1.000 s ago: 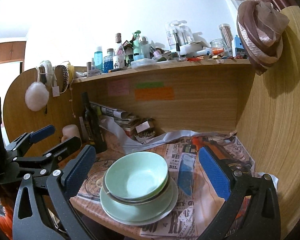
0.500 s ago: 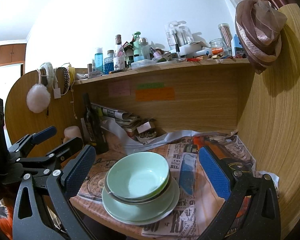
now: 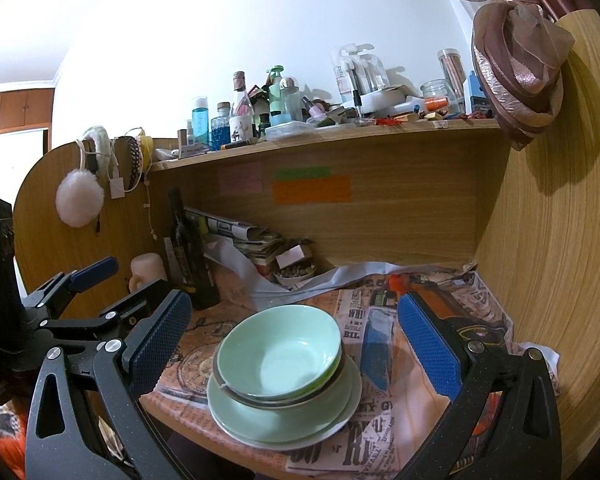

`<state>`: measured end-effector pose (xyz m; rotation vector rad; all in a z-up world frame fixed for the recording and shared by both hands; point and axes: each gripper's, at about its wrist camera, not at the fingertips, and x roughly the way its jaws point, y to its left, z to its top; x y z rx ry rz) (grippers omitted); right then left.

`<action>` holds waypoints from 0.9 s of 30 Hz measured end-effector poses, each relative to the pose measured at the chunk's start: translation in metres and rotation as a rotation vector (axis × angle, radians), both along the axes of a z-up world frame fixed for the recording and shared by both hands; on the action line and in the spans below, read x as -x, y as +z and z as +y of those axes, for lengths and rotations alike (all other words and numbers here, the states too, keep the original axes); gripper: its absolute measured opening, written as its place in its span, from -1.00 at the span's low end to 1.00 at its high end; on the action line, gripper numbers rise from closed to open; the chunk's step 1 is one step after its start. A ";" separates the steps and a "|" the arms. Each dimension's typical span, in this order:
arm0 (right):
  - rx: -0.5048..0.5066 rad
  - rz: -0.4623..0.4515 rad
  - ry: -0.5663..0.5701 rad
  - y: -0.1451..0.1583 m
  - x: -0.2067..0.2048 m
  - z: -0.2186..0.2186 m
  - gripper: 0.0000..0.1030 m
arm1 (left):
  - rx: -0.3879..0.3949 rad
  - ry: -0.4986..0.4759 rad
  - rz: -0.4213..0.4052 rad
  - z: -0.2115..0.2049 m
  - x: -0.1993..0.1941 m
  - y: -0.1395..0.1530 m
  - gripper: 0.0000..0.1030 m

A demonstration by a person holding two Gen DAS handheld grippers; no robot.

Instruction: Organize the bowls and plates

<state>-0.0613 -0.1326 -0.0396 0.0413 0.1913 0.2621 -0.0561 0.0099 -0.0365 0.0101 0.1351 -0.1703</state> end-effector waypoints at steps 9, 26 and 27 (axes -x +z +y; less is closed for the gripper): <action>-0.001 -0.003 -0.002 0.001 0.002 0.002 1.00 | 0.008 -0.006 0.002 0.002 0.000 -0.001 0.97; 0.001 0.000 0.003 0.001 0.003 0.003 1.00 | 0.015 -0.022 0.001 0.004 0.000 0.000 0.98; -0.001 0.000 0.005 0.001 0.002 0.003 1.00 | 0.015 -0.021 0.002 0.004 0.000 0.000 0.97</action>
